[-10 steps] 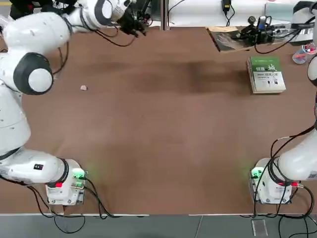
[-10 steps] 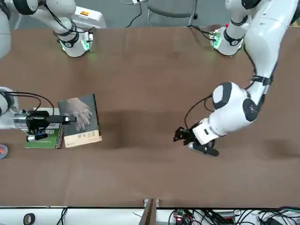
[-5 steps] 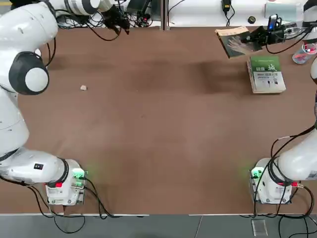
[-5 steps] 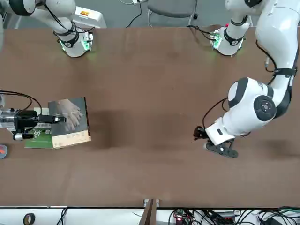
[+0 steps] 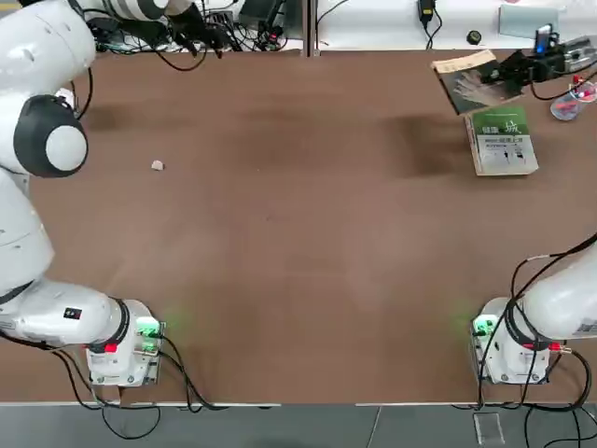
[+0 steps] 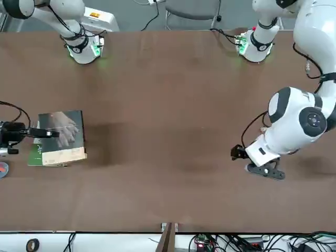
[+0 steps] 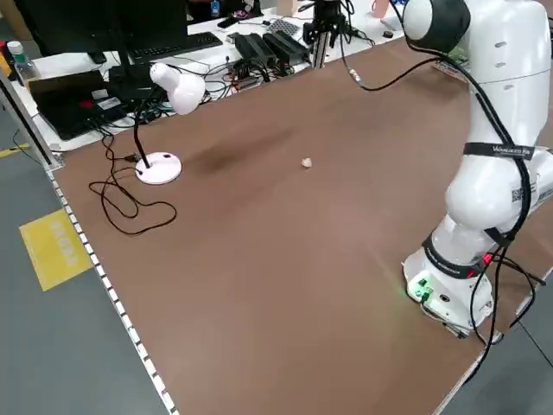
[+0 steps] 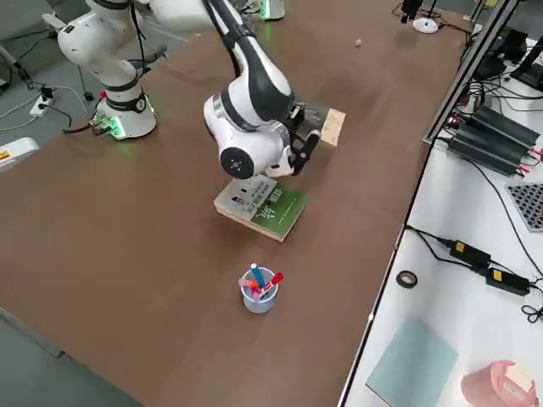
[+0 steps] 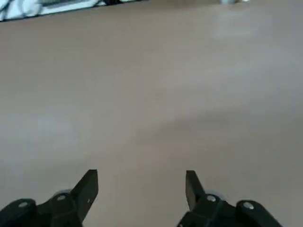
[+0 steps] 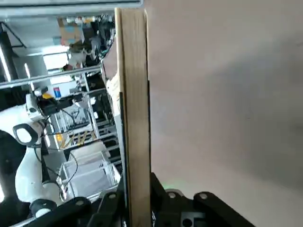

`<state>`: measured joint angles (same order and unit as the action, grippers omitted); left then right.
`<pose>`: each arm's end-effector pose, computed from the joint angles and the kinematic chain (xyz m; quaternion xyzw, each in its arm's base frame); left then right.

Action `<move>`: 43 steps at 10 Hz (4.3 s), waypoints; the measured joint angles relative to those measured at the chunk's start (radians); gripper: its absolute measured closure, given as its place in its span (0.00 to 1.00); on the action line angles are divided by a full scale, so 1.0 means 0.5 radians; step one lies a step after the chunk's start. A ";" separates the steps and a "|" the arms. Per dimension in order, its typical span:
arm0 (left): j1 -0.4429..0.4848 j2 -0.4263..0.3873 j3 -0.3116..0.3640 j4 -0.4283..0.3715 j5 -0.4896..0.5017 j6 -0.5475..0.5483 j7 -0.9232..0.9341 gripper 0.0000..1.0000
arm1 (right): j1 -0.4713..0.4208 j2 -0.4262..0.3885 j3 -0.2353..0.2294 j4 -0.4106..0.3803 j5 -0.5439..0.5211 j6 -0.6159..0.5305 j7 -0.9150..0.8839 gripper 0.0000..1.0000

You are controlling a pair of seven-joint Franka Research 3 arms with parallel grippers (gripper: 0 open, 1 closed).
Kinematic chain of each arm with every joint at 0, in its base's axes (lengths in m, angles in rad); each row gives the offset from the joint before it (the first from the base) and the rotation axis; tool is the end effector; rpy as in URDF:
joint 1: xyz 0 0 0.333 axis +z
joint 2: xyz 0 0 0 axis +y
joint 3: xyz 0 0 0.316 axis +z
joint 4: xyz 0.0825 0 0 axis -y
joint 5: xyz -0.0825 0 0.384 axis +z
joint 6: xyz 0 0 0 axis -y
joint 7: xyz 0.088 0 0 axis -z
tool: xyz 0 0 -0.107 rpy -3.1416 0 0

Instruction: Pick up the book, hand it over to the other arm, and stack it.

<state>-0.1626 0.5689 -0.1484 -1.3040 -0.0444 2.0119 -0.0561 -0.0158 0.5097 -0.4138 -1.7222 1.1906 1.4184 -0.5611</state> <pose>0.7037 -0.2031 0.4291 0.9901 -0.1043 0.0601 0.0718 0.6059 -0.1246 0.3201 -0.8275 0.0877 0.0544 0.5519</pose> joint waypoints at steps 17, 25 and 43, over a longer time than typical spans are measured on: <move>0.296 -0.742 0.039 -0.277 0.014 -0.869 0.050 0.00 | -0.430 0.283 -0.006 0.170 -0.483 0.202 -0.436 0.81; 0.400 -1.244 0.040 -0.708 0.015 -0.870 0.053 0.00 | -0.434 0.316 0.002 0.173 -0.400 0.315 -0.216 0.81; 0.519 -1.532 0.040 -1.035 0.015 -0.949 0.247 0.00 | -0.357 0.351 0.020 0.167 -0.546 0.315 -0.347 0.81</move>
<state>0.0969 -0.1968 -0.1282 -1.8213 -0.0368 1.5372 0.0673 -0.1942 0.6854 -0.4039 -1.6387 0.9176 1.5760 -0.7346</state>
